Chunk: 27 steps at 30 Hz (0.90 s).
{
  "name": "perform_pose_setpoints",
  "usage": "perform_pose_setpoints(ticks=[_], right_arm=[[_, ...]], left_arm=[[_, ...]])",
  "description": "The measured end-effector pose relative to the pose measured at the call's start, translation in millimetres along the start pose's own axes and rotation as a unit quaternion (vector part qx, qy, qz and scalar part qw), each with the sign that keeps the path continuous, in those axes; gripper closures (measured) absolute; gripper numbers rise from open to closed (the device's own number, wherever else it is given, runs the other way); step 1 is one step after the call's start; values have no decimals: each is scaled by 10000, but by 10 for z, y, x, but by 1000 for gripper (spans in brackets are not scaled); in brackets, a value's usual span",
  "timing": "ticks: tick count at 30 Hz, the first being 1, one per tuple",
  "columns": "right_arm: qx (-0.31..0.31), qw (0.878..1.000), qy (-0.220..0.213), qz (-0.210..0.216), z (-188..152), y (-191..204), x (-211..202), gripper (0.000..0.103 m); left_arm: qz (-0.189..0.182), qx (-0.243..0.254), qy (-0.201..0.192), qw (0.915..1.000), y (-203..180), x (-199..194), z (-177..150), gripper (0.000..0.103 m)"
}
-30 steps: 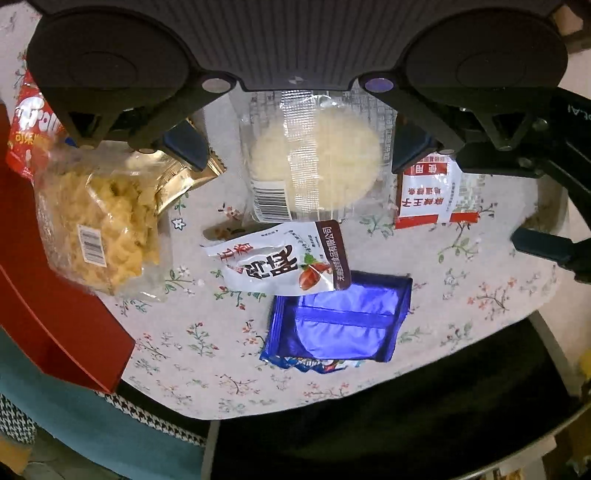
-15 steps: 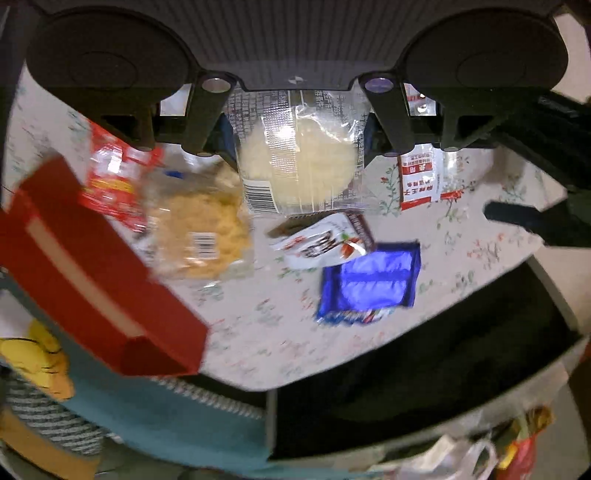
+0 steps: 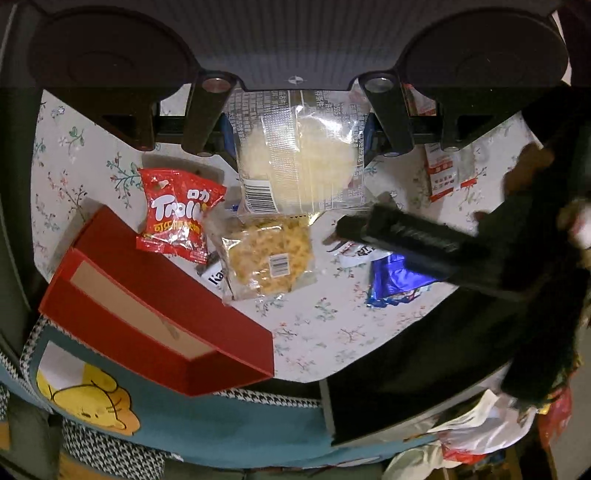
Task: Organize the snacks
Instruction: 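Lift the bun with the right tool while the left tool grasps the white pouch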
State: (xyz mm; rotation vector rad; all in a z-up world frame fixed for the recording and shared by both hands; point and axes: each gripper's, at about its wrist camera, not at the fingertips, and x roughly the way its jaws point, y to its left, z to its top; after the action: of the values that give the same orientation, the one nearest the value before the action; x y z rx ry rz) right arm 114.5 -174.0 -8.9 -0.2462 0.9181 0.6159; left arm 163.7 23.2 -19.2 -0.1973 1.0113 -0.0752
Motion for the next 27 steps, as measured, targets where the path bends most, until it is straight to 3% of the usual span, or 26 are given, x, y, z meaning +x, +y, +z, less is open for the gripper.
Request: perform_pose_setpoints(ticks=[2, 6, 10, 15, 23, 26, 27], right_arm=[[11, 10000, 35, 3, 7, -20, 16, 37], [60, 9999, 109, -15, -6, -71, 45, 37], [144, 9997, 158, -76, -35, -130, 34, 37], [247, 9996, 70, -146, -55, -169, -23, 37], [204, 9996, 76, -151, -31, -181, 2, 37], [251, 9995, 74, -183, -31, -217, -1, 37], [270, 9994, 56, -195, -32, -232, -15, 37]], left_arm=[[-174, -142, 221, 9995, 61, 155, 33, 0], [-200, 143, 258, 9994, -70, 184, -27, 0], [-472, -276, 406, 9977, 9, 101, -115, 0], [-146, -688, 236, 9972, 82, 121, -101, 0], [655, -324, 165, 9972, -236, 227, -106, 0], [571, -288, 129, 9979, -277, 148, -137, 0], [489, -355, 148, 9981, -271, 127, -149, 6]])
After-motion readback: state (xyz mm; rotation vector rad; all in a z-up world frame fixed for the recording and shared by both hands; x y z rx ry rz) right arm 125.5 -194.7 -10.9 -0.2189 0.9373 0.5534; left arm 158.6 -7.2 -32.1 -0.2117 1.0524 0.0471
